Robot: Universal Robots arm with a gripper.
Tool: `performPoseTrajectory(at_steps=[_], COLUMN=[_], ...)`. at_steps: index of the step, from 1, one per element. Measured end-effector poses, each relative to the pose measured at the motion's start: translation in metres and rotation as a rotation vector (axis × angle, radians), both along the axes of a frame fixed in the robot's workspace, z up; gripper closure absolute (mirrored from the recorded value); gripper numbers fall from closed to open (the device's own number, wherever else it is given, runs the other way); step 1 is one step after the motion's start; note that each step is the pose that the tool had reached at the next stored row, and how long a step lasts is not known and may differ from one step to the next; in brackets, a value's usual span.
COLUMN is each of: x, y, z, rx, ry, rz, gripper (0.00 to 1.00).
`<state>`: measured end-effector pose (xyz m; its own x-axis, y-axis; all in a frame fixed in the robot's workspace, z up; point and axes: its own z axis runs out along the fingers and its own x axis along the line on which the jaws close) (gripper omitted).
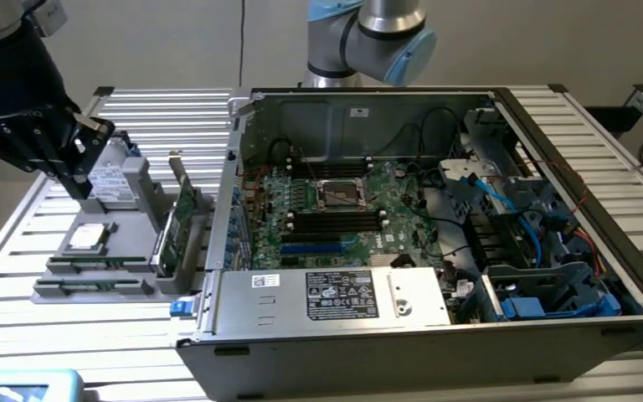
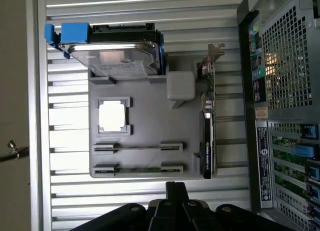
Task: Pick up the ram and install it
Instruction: 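Reach for the ram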
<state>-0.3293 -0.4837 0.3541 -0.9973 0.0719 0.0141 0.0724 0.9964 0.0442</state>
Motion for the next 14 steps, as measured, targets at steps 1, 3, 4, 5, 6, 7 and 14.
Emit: performPoseTrajectory(at_steps=[1,3,4,5,6,7,14], x=[-0.001,-0.003,-0.004,-0.004,-0.005,-0.005,-0.005], y=[-0.0004,-0.0012,-0.0016,-0.0018,-0.0019,-0.0019,-0.0020], z=[-0.0018,-0.0053,-0.0073,-0.0091,-0.0109,-0.0127,-0.0255], rx=[0.0000,-0.0001,-0.0001,-0.0002,-0.0001,-0.0001,-0.0006], ry=[0.0010,0.0031,0.0042,0.0048,0.0054,0.0059,0.0071], rz=[0.000,0.000,0.000,0.000,0.000,0.000,0.002], gripper=[0.89,0.89,0.89,0.89,0.89,0.89,0.89])
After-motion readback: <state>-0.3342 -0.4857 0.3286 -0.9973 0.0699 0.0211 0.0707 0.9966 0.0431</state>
